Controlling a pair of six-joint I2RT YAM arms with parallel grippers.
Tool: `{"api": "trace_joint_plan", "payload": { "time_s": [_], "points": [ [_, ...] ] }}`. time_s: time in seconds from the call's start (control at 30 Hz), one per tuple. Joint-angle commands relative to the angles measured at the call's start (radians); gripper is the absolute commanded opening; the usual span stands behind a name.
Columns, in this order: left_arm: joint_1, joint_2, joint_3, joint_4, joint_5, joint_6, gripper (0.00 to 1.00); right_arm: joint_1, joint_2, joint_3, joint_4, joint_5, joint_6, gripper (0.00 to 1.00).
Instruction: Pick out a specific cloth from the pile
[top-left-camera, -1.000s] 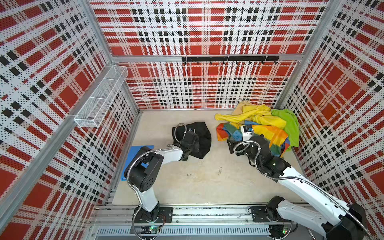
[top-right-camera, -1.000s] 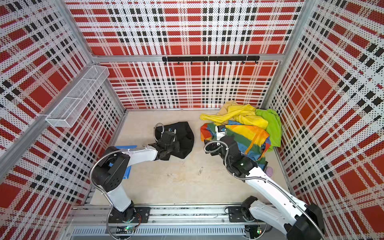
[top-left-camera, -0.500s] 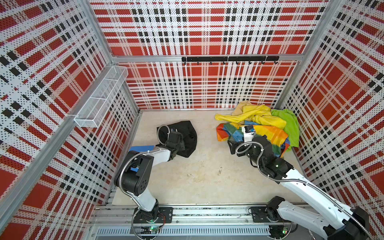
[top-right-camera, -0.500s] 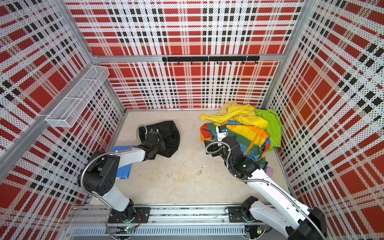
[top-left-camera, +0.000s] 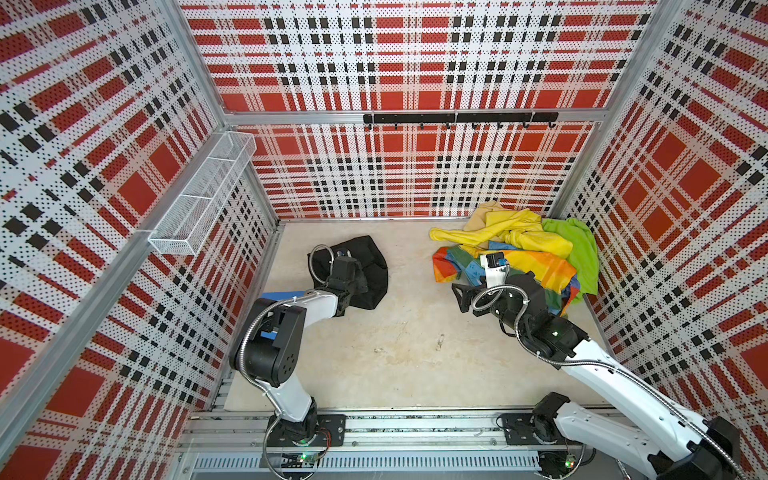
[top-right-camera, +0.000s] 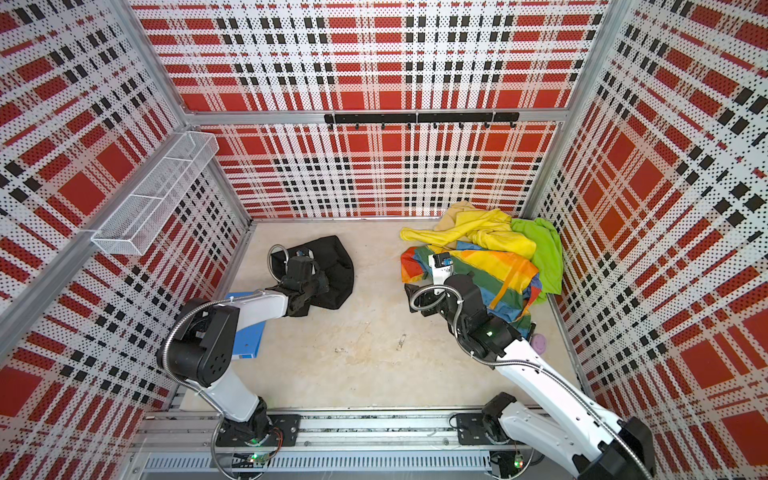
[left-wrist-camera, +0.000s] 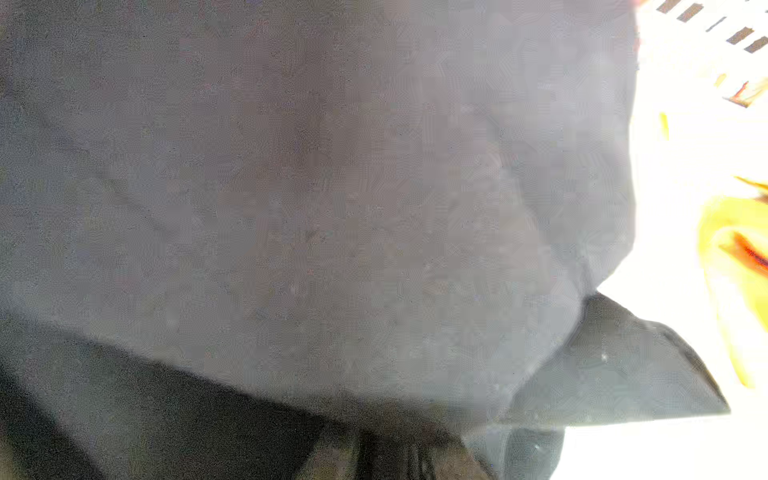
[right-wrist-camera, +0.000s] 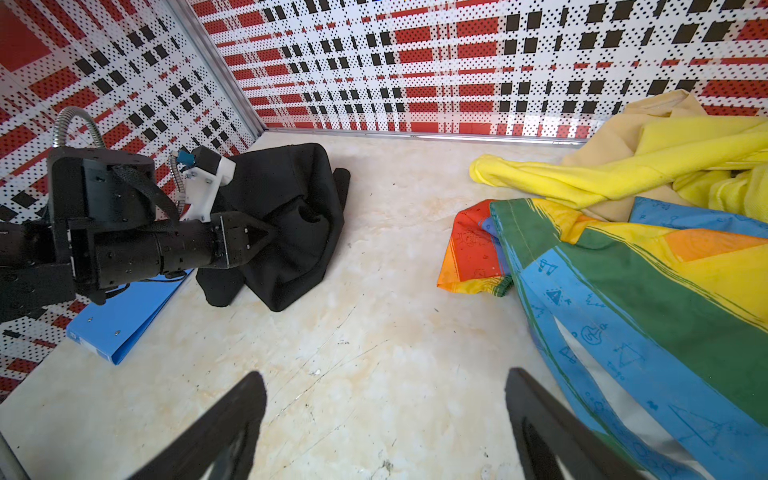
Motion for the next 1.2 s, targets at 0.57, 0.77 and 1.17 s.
{"api": "trace_joint_plan", "payload": {
  "time_s": [0.57, 0.77, 1.17],
  "points": [
    [0.003, 0.153, 0.178, 0.092, 0.077, -0.002, 0.21, -0.001, -0.026, -0.013, 0.022, 0.039, 0.005, 0.96],
    [0.000, 0.134, 0.180, 0.093, 0.106, -0.005, 0.30, -0.001, -0.032, -0.009, 0.012, 0.051, -0.001, 0.96],
    [-0.052, -0.070, 0.000, 0.101, 0.094, -0.009, 0.78, -0.001, -0.057, 0.002, -0.017, 0.023, -0.068, 0.96]
  ]
}}
